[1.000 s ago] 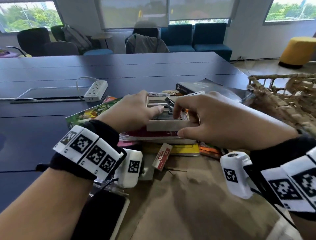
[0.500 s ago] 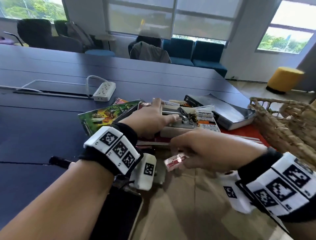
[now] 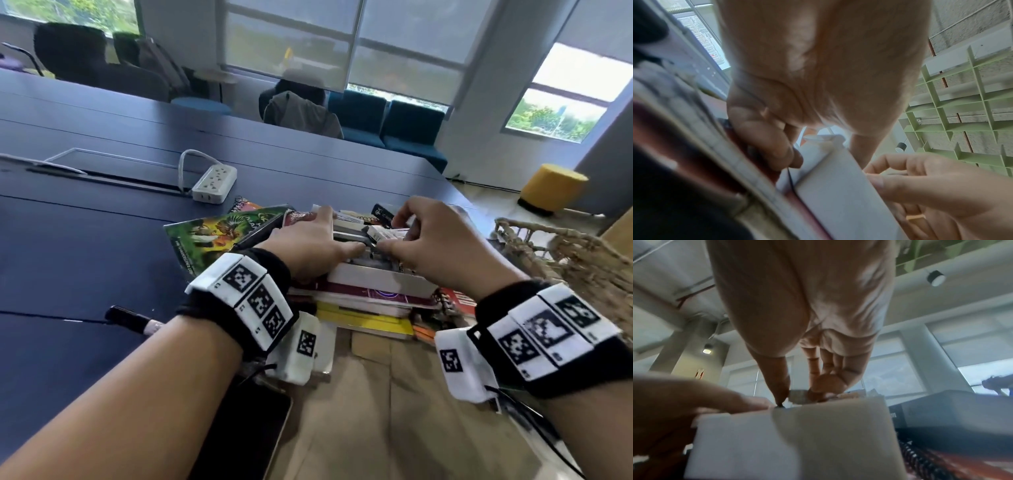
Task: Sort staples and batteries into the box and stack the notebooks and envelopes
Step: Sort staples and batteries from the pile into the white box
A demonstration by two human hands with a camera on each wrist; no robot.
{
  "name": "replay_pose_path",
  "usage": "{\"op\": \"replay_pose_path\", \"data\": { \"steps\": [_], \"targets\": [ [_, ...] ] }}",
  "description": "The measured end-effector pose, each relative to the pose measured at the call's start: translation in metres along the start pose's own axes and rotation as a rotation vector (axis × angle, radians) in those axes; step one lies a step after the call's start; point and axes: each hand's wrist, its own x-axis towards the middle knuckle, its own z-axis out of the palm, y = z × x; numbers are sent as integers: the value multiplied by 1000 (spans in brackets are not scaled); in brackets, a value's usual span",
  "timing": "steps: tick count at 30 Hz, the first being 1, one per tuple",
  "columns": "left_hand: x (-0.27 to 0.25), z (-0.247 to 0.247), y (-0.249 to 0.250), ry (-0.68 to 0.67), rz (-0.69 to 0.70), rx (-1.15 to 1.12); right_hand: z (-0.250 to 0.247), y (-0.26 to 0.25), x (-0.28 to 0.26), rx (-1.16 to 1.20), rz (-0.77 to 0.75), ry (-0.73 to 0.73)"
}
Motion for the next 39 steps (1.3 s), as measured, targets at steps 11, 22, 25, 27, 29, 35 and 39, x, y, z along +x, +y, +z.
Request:
{"op": "replay_pose_path", "data": {
  "steps": [11, 22, 25, 27, 29, 35, 39],
  "targets": [
    [-2, -1, 4, 0, 2, -36, 0, 0, -4, -4, -28, -3],
    [-4, 1, 8, 54, 9, 10, -30, 38, -29, 162, 57, 30],
    [-4, 4, 9, 114, 13, -3, -22, 50, -34, 204, 68, 61],
    [-5, 6, 9, 170, 15, -32, -14, 54, -35, 222, 67, 69],
    [-6, 8, 11, 243, 33, -59, -6, 58, -36, 242, 60, 82],
    [-4, 9, 11, 350, 72, 50, -10, 70, -36, 309, 51, 169],
    [-5, 5, 14, 407, 58, 104, -14, 82, -36, 540, 92, 269]
  ]
}}
